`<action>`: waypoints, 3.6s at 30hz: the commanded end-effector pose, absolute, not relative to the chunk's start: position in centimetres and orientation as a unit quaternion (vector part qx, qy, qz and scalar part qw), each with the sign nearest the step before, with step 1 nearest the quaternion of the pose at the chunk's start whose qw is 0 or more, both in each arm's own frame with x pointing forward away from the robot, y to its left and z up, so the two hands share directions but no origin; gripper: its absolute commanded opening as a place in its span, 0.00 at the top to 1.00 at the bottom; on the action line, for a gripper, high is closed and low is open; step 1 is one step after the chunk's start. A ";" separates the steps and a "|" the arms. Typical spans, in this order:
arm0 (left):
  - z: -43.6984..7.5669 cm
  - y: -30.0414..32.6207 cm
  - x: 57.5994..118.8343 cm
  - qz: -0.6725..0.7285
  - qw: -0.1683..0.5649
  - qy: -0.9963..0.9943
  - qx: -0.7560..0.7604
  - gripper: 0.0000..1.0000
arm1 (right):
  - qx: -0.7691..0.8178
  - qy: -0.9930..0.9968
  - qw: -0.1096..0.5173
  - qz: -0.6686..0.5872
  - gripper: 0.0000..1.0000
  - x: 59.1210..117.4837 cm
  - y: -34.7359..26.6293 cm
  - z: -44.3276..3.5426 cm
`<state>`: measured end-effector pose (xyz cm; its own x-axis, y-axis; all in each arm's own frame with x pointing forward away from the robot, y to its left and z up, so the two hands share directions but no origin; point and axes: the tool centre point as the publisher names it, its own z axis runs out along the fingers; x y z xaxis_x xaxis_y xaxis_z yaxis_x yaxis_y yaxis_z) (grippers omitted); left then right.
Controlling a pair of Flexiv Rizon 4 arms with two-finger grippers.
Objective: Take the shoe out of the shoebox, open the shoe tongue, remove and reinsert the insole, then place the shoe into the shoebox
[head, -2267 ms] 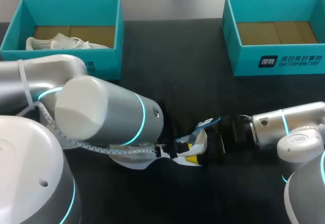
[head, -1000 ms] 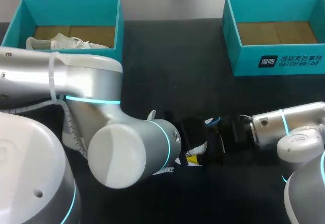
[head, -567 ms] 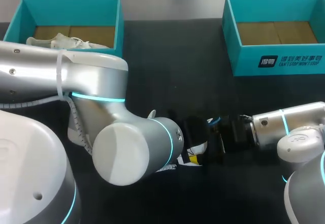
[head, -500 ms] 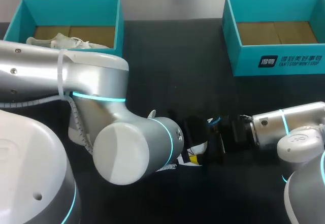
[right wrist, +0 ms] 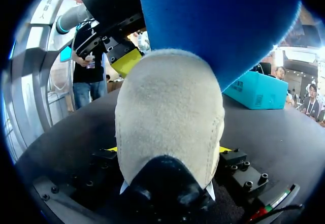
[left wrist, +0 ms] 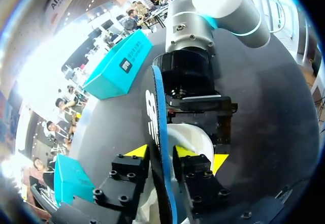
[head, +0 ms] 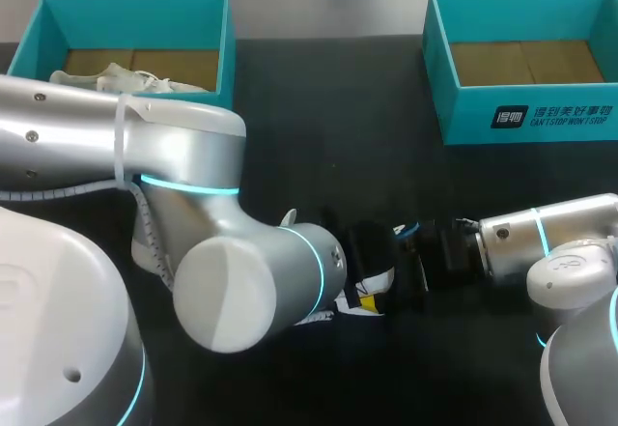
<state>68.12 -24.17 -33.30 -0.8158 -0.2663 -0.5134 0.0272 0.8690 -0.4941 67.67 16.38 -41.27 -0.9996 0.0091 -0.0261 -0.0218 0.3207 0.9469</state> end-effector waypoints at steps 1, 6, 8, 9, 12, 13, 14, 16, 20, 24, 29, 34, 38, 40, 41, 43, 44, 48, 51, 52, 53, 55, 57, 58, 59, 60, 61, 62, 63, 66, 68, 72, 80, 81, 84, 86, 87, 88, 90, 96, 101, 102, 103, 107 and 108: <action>-33.6 -24.3 68.3 -0.249 0.299 0.919 -0.067 0.95 | -0.004 0.814 0.013 0.581 1.00 67.6 16.6 -41.2; -33.5 -24.2 68.7 -0.253 0.295 0.919 -0.068 1.00 | -0.004 0.814 0.013 0.581 1.00 67.6 16.6 -41.2; -33.4 -24.2 68.9 -0.257 0.288 0.920 -0.068 1.00 | -0.004 0.814 0.013 0.581 1.00 67.6 16.6 -41.2; -33.3 -24.2 69.1 -0.261 0.280 0.921 -0.069 1.00 | -0.004 0.814 0.013 0.581 1.00 67.6 16.6 -41.2; -32.7 -24.2 69.3 -0.268 0.274 0.921 -0.069 1.00 | -0.004 0.814 0.013 0.581 1.00 67.6 16.6 -41.2; -32.4 -24.2 69.3 -0.268 0.273 0.921 -0.069 1.00 | -0.004 0.814 0.013 0.581 1.00 67.6 16.6 -41.2; -32.2 -24.3 69.3 -0.268 0.273 0.921 -0.070 1.00 | -0.004 0.814 0.013 0.581 1.00 67.6 16.6 -41.2; -31.7 -24.6 69.3 -0.273 0.269 0.921 -0.068 1.00 | -0.004 0.814 0.013 0.581 1.00 67.6 16.6 -41.2; -30.9 -25.1 69.3 -0.275 0.264 0.922 -0.067 1.00 | -0.004 0.814 0.013 0.581 1.00 67.6 16.6 -41.2; -30.7 -25.3 69.3 -0.274 0.245 0.927 -0.069 1.00 | -0.004 0.814 0.013 0.581 1.00 67.6 16.6 -41.2; -29.7 -25.9 69.8 -0.278 0.222 0.932 -0.070 1.00 | -0.004 0.814 0.013 0.581 1.00 67.6 16.6 -41.2; -28.4 -26.4 69.7 -0.284 0.208 0.933 -0.068 1.00 | -0.004 0.814 0.013 0.581 1.00 67.6 16.6 -41.2; -27.7 -27.1 69.8 -0.285 0.194 0.936 -0.065 1.00 | -0.004 0.814 0.013 0.581 1.00 67.6 16.6 -41.2; -27.3 -27.5 69.7 -0.285 0.184 0.939 -0.063 1.00 | -0.004 0.814 0.013 0.581 1.00 67.6 16.6 -41.2; -27.2 -27.7 69.7 -0.289 0.174 0.940 -0.060 1.00 | -0.004 0.814 0.013 0.581 1.00 67.6 16.6 -41.2; -26.7 -28.1 69.7 -0.291 0.161 0.941 -0.054 1.00 | -0.004 0.814 0.013 0.581 1.00 67.6 16.6 -41.2; -26.4 -28.3 69.7 -0.298 0.152 0.941 -0.047 1.00 | -0.004 0.814 0.013 0.581 1.00 67.6 16.6 -41.2; -25.1 -28.9 69.8 -0.323 0.102 0.940 -0.023 1.00 | -0.004 0.814 0.013 0.581 1.00 67.6 16.6 -41.2; -23.9 -29.3 69.7 -0.338 0.079 0.938 -0.006 1.00 | -0.004 0.814 0.013 0.581 1.00 67.6 16.6 -41.2; -23.4 -29.4 69.6 -0.342 0.072 0.937 -0.002 1.00 | -0.004 0.814 0.013 0.581 1.00 67.6 16.6 -41.2; -23.0 -29.5 69.5 -0.348 0.062 0.935 0.005 1.00 | -0.004 0.814 0.013 0.581 1.00 67.6 16.6 -41.2; -22.1 -29.7 69.5 -0.361 0.046 0.931 0.015 1.00 | -0.004 0.814 0.013 0.581 1.00 67.6 16.6 -41.2; -21.1 -29.9 69.5 -0.374 0.034 0.927 0.023 1.00 | -0.004 0.814 0.013 0.581 1.00 67.6 16.6 -41.2; -20.6 -30.0 69.5 -0.378 0.029 0.925 0.025 1.00 | -0.004 0.814 0.013 0.581 1.00 67.6 16.6 -41.2; -20.1 -30.2 69.5 -0.384 0.027 0.923 0.026 1.00 | -0.004 0.814 0.013 0.581 1.00 67.6 16.6 -41.2; -19.7 -30.4 69.5 -0.391 0.026 0.919 0.030 1.00 | -0.004 0.814 0.013 0.581 1.00 67.6 16.6 -41.2; -19.2 -30.5 69.5 -0.396 0.028 0.917 0.033 1.00 | -0.004 0.814 0.013 0.581 1.00 67.6 16.6 -41.2; -18.7 -30.8 69.4 -0.401 0.025 0.915 0.036 1.00 | -0.004 0.814 0.013 0.581 1.00 67.6 16.6 -41.2; -18.2 -30.9 69.3 -0.410 0.019 0.911 0.043 1.00 | -0.004 0.814 0.013 0.581 1.00 67.6 16.6 -41.2; -16.5 -31.2 68.7 -0.427 0.018 0.903 0.054 1.00 | -0.004 0.814 0.013 0.581 1.00 67.6 16.6 -41.2; -15.1 -31.1 68.2 -0.438 0.020 0.897 0.061 1.00 | -0.004 0.814 0.013 0.581 1.00 67.6 16.6 -41.2; -12.7 -30.6 67.3 -0.455 0.020 0.887 0.076 1.00 | -0.004 0.814 0.013 0.581 1.00 67.6 16.6 -41.2; -8.6 -28.5 67.2 -0.495 0.019 0.865 0.086 1.00 | -0.004 0.814 0.013 0.581 1.00 67.6 16.6 -41.2; -8.3 -28.3 67.2 -0.497 0.022 0.863 0.083 1.00 | -0.004 0.814 0.013 0.581 1.00 67.6 16.6 -41.2; -7.5 -27.6 67.4 -0.505 0.023 0.859 0.079 1.00 | -0.004 0.814 0.013 0.581 1.00 67.6 16.6 -41.2; -7.0 -27.1 67.5 -0.514 0.019 0.854 0.078 1.00 | -0.004 0.814 0.013 0.581 1.00 67.6 16.6 -41.2; -6.7 -26.9 67.6 -0.521 0.012 0.850 0.080 1.00 | -0.004 0.814 0.013 0.581 1.00 67.6 16.6 -41.2; -6.3 -26.6 67.8 -0.529 0.002 0.844 0.085 1.00 | -0.004 0.814 0.013 0.581 1.00 67.6 16.6 -41.2; -5.4 -25.4 68.0 -0.541 -0.013 0.835 0.102 1.00 | -0.004 0.814 0.013 0.581 1.00 67.6 16.6 -41.2; -5.4 -25.4 68.0 -0.541 -0.013 0.835 0.102 1.00 | -0.004 0.814 0.013 0.581 1.00 67.6 16.6 -41.2; -5.4 -25.4 68.0 -0.541 -0.013 0.835 0.102 1.00 | -0.004 0.814 0.013 0.581 1.00 67.6 16.6 -41.2; -5.4 -25.4 68.0 -0.541 -0.013 0.835 0.102 1.00 | -0.004 0.814 0.013 0.581 1.00 67.6 16.6 -41.2; -5.4 -25.4 68.0 -0.541 -0.013 0.835 0.102 1.00 | -0.004 0.814 0.013 0.581 1.00 67.6 16.6 -41.2; -5.4 -25.4 68.0 -0.541 -0.013 0.835 0.102 1.00 | -0.004 0.814 0.013 0.581 1.00 67.6 16.6 -41.2; -4.6 -25.1 67.8 -0.556 -0.021 0.825 0.097 1.00 | -0.004 0.814 0.013 0.581 1.00 67.6 16.6 -41.2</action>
<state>68.00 -25.41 -5.23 -0.9794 0.1830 -0.0848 0.1515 0.3899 -0.9083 67.67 16.37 -41.27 -0.9996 0.0091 -0.0261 -0.0218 0.3207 0.9469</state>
